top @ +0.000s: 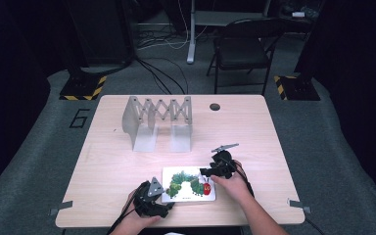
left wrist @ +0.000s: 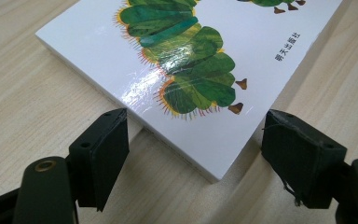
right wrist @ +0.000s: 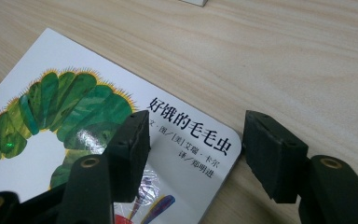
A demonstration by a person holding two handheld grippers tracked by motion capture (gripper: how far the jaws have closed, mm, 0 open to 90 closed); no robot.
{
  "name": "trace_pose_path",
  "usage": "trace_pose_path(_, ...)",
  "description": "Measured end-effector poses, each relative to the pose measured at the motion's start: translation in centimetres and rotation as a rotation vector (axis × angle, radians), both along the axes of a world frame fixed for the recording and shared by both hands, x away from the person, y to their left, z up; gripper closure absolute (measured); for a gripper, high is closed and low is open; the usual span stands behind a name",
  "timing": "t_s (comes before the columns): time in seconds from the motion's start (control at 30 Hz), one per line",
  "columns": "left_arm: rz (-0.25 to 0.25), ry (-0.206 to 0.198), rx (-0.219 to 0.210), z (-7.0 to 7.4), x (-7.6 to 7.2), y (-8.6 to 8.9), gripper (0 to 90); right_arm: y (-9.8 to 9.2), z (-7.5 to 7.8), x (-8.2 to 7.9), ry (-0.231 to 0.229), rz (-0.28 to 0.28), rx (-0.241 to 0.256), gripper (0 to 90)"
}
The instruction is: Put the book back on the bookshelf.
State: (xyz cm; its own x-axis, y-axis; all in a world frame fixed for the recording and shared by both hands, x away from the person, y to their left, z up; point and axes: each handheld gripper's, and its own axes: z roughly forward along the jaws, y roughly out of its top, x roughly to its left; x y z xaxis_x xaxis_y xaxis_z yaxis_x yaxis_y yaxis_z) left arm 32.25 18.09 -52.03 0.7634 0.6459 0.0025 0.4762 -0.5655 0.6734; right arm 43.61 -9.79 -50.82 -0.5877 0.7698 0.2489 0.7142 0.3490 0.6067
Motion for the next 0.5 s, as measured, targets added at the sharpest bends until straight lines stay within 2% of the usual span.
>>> trace_pose_path(0.07,0.005,-0.010,-0.008,-0.10,0.07,-0.03,22.8,0.11,0.08,-0.08,0.014,-0.001,-0.002,39.2)
trace_pose_path(0.13,0.000,-0.008,-0.004,-0.05,0.25,0.09,22.9,0.30,0.12,-0.18,0.003,0.003,-0.020,37.4)
trace_pose_path(0.23,0.000,-0.007,-0.006,-0.07,0.29,0.09,22.8,0.55,0.25,-0.24,0.011,-0.011,-0.032,37.3)
trace_pose_path(0.47,-0.015,0.004,0.003,-0.01,0.62,0.09,19.4,0.17,0.39,-0.08,0.055,-0.044,-0.008,41.2)
trace_pose_path(0.5,-0.008,-0.010,-0.001,-0.18,0.59,-0.05,18.2,0.04,0.38,-0.09,0.059,-0.041,0.001,41.5)
